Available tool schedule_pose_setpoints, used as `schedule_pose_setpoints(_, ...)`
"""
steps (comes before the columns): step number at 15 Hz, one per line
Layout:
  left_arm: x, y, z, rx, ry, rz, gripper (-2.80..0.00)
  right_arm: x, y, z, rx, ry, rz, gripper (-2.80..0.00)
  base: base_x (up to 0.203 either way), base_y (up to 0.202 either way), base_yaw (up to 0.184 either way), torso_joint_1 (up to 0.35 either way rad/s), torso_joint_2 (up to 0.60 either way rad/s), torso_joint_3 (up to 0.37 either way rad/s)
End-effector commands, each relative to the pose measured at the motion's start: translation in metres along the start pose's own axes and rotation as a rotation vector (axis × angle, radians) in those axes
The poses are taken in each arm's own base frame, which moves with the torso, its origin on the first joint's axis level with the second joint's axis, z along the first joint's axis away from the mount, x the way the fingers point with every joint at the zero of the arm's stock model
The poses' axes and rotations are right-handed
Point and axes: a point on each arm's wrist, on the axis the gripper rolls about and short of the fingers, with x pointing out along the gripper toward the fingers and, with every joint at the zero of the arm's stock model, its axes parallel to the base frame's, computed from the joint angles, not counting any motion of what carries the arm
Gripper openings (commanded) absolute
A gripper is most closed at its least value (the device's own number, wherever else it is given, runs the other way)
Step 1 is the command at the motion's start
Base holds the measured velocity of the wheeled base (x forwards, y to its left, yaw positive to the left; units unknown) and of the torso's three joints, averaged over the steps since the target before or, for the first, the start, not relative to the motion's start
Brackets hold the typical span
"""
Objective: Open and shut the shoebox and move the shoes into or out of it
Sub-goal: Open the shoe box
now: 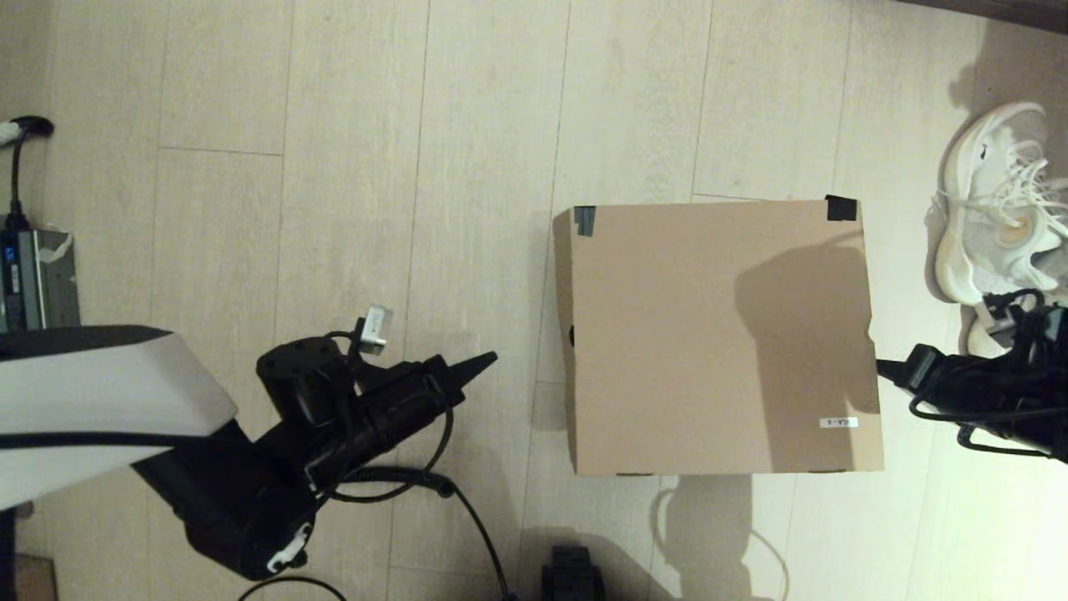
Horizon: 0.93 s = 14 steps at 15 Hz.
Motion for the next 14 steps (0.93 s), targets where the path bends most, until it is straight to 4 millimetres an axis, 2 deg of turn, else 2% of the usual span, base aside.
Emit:
schedule_pose_setpoints(1,0.009,0.003,-0.015,-0.015,0.03,0.001,-2.8,0.0,0.002,-0.005,0.002,0.015,0.009,-2.8,0.0,0.0,0.0,0.0,0.0,0.0)
schedule_pose_setpoints(4,0.022,0.002,-0.017,-0.009,0.009,0.001,-2.8,0.001,0.013,-0.012,-0.005,0.038,0.037,-2.8,0.0,0.0,0.0,0.0,0.0,0.0)
schedule_pose_setpoints(7,0.031,0.001,-0.008,0.002,-0.017,-0.014,-2.8,0.004,0.028,-0.017,-0.015,0.06,0.08,-2.8,0.0,0.0,0.0,0.0,0.0,0.0)
schedule_pose_setpoints(14,0.043,0.008,0.05,0.029,-0.117,0.018,-2.8,-0.001,0.041,-0.014,0.032,0.047,0.111,-2.8,0.0,0.0,0.0,0.0,0.0,0.0)
